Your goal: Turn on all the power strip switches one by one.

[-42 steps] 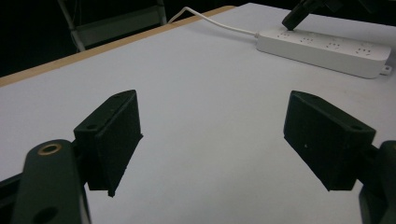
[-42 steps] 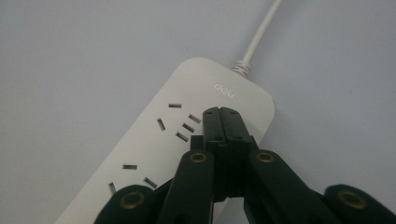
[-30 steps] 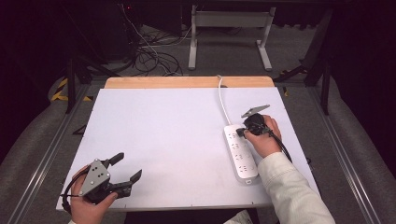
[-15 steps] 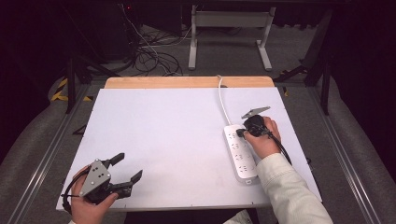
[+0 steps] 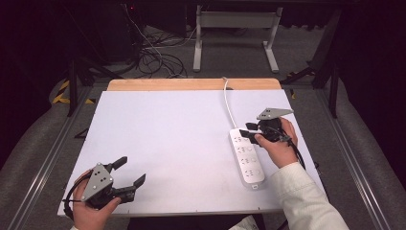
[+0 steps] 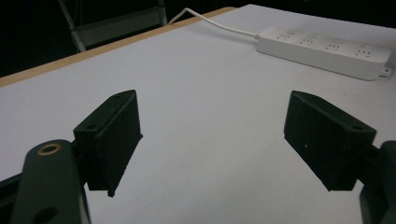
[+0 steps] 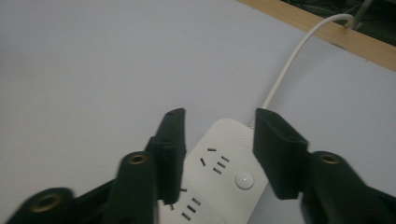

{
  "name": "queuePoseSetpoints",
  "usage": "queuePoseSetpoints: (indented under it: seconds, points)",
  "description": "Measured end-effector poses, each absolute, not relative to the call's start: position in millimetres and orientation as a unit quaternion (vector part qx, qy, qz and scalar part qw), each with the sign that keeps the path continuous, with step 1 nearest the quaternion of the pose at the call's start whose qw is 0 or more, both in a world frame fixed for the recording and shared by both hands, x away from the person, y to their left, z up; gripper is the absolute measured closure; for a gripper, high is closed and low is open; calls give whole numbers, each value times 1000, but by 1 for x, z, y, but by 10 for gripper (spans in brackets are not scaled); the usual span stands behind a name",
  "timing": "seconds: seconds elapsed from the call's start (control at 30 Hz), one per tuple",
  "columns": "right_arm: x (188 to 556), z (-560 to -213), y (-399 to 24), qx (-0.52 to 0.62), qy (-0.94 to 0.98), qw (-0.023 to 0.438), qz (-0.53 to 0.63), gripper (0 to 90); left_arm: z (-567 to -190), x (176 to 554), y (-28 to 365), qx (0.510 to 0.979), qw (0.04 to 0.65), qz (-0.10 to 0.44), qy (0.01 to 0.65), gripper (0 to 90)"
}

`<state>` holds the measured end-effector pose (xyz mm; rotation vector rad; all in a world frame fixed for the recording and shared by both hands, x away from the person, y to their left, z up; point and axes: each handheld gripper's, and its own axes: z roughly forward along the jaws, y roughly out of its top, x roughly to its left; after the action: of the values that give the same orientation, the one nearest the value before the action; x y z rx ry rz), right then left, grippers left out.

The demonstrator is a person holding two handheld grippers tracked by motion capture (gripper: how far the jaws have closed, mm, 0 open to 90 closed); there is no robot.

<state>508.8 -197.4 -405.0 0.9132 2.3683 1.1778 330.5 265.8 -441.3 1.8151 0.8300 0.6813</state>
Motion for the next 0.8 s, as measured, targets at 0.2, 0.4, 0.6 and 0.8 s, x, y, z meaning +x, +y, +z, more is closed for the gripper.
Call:
queuePoseSetpoints:
  seconds: [0.2,0.4,0.6,0.8]
  points:
    - [492,-397,-207,313,814,174,457,375,-440,331,265,747,496,280,343,193]
    - [477,-387,-220,301,804,175,483,318,-441,332,265,747,495,281,344,190]
    - [460,-384,-230,297,792,179,503,293,-440,332,266,747,496,280,344,184]
    - [447,-383,-242,308,780,181,513,271,-440,332,266,747,495,280,343,175]
